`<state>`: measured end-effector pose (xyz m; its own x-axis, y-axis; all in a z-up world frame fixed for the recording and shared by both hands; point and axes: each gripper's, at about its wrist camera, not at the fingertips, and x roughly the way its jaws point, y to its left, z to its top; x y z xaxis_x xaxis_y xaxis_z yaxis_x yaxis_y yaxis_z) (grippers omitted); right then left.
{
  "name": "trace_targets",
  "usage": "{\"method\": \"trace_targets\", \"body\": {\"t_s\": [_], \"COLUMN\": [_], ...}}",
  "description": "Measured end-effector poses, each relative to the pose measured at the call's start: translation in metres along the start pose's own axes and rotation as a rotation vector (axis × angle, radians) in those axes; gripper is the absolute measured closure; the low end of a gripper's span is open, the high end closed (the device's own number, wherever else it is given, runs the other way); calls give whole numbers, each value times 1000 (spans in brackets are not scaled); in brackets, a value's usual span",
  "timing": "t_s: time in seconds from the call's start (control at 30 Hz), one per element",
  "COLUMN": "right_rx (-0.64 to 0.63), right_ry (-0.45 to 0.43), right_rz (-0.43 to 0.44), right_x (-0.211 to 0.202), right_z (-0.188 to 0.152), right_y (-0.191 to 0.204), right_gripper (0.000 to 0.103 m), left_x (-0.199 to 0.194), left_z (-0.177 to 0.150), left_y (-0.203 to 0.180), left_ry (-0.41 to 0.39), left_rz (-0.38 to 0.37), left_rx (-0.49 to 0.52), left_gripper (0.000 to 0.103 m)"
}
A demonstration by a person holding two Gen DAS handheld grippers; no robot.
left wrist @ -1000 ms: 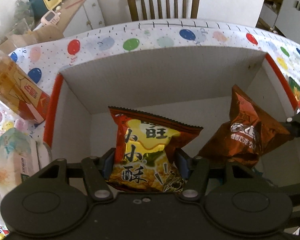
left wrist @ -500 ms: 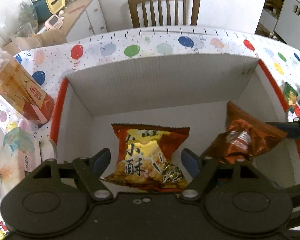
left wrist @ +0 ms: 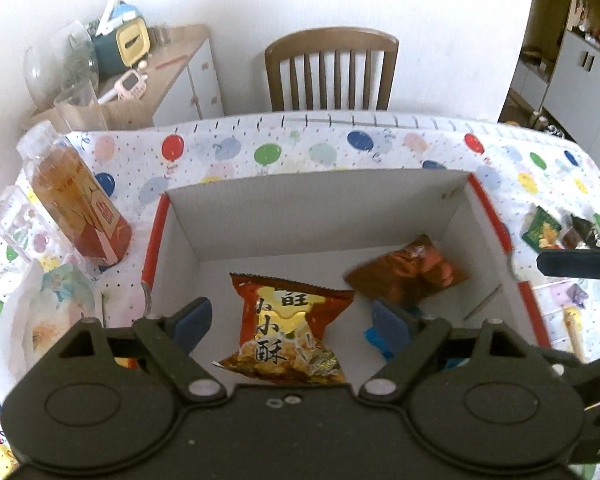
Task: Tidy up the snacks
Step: 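Lower both bags into the box and open both grippers, then move both tools back from the box toward the remaining snacks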
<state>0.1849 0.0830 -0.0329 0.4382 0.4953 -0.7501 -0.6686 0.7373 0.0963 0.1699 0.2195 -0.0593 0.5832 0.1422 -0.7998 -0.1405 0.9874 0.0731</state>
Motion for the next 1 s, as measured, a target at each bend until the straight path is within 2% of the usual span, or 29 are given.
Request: {"method": "trace_targets", "body": {"t_s": [0.53, 0.7, 1.0], "right_rx": [50, 90, 154], "right_ry": [-120, -156, -199], "right_rz": [3, -1, -50], "right_x": [-83, -111, -151], "right_z": [-27, -46, -93], "right_y": [-28, -48, -92], "right_gripper": [16, 7, 7], "left_x": [-65, -79, -93], "left_z": [-12, -18, -30], "left_y": [-50, -72, -126], "left_ry": [-140, -167, -190], "left_rz": [-60, -90, -146], "left_rx": [-1, 0, 24], "left_gripper": [13, 10, 6]}}
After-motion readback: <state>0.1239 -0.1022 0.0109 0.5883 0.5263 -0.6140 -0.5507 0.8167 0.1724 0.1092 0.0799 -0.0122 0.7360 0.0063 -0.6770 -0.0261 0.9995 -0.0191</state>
